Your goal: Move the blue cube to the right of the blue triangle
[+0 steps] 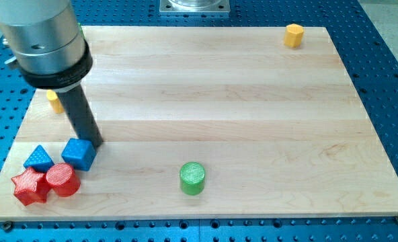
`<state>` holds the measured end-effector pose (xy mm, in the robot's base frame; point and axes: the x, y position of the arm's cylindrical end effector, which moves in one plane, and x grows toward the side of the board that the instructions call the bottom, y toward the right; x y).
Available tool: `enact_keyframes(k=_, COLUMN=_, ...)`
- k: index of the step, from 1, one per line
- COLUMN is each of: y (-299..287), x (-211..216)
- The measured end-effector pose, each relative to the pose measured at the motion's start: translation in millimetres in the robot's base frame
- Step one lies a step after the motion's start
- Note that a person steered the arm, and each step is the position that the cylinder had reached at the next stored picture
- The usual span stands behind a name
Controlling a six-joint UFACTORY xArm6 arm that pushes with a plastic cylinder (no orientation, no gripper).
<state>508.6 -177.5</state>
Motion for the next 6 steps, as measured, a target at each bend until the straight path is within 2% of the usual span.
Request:
enact_keyframes(k=1, y=1.9, x=6.5)
enact_keyframes(k=2, y=30.4, x=15.6)
enact_keyframes(k=4, y=0.5, x=31.5)
enact_keyframes(k=5, y=23.5, x=31.4)
enact_keyframes(k=6, y=61.5, x=2.3)
